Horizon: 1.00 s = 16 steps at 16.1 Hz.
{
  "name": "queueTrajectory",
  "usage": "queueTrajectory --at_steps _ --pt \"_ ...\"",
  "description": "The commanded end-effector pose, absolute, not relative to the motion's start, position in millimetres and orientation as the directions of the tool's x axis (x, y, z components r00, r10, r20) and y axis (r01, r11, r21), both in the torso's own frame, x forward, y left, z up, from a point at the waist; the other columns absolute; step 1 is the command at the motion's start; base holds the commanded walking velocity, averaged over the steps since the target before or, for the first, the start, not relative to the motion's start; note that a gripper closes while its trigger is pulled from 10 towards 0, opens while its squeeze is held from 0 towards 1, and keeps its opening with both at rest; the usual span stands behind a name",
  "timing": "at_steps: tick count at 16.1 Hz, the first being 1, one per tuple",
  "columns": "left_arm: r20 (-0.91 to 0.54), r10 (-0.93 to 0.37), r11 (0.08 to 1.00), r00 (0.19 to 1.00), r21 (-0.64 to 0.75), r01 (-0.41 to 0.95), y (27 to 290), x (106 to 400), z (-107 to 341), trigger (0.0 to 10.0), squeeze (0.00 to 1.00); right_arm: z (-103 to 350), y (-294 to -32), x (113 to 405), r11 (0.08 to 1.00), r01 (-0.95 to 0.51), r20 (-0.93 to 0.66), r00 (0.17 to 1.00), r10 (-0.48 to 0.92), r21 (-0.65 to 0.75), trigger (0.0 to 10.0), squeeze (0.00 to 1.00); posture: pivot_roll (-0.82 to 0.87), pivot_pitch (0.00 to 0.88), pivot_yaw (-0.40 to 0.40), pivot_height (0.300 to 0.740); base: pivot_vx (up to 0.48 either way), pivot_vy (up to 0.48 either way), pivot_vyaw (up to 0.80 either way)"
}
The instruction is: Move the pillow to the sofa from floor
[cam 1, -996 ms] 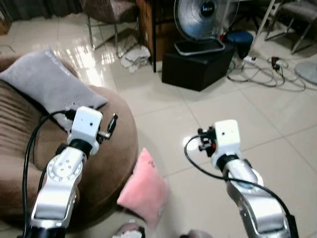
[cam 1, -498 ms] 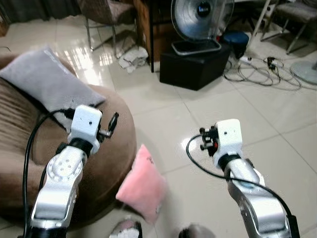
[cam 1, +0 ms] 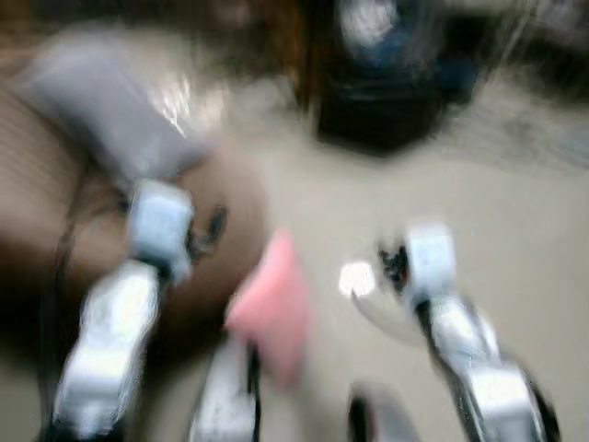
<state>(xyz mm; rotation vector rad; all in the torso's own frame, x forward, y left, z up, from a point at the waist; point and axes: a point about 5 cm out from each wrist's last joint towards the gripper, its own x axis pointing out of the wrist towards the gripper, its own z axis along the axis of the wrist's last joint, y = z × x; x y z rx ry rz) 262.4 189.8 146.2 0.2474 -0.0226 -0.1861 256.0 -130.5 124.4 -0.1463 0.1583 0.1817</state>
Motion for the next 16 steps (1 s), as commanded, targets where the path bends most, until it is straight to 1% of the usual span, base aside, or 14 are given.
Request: queueTrajectory --at_steps 1,4,6,9,12,13,16 --pt "-0.004 -0.209 0.944 0.978 0.259 0.203 186.8 263.5 146.7 10.0 0.00 119.6 -129.4 253.7 0.974 -0.189 -0.174 0.971 0.166 -0.123 10.0 0.00 -0.01 0.079 0.019 0.591 0.000 0.000 0.00" --pt "-0.023 -0.192 0.939 0.981 0.285 0.191 190.5 264.5 144.9 10.0 0.00 119.2 -129.9 254.1 0.978 -0.195 -0.160 0.970 0.182 -0.071 10.0 0.00 -0.01 0.084 0.017 0.591 0.000 0.000 0.00" --pt "-0.020 -0.190 0.936 0.982 0.299 0.187 192.6 265.4 145.3 10.0 0.00 119.0 -131.5 254.6 0.979 -0.189 -0.153 0.972 0.176 -0.070 10.0 0.00 -0.01 0.086 0.016 0.591 0.000 0.000 0.00" --pt "-0.020 -0.213 0.926 0.977 0.313 0.208 189.7 267.1 144.5 10.0 0.00 115.2 -131.3 254.7 0.982 -0.185 -0.163 0.971 0.175 -0.046 10.0 0.00 0.00 0.092 0.020 0.591 0.305 0.000 0.00" --pt "-0.022 -0.211 0.925 0.977 0.318 0.207 191.0 269.1 144.8 10.0 0.00 113.3 -131.8 254.7 0.981 -0.186 -0.169 0.970 0.174 -0.053 10.0 0.00 0.00 0.094 0.024 0.591 0.368 0.000 -0.63" --pt "-0.022 -0.208 0.925 0.978 0.320 0.204 191.7 269.9 144.8 10.0 0.00 111.7 -129.6 254.0 0.974 -0.213 -0.182 0.964 0.195 -0.081 10.0 0.00 0.00 0.096 0.025 0.591 0.368 0.000 0.00" --pt "-0.022 -0.204 0.925 0.979 0.323 0.200 192.8 270.0 144.6 10.0 0.00 110.7 -128.4 254.3 0.971 -0.226 -0.187 0.960 0.208 -0.083 10.0 0.00 0.00 0.097 0.025 0.591 0.369 0.000 0.00"
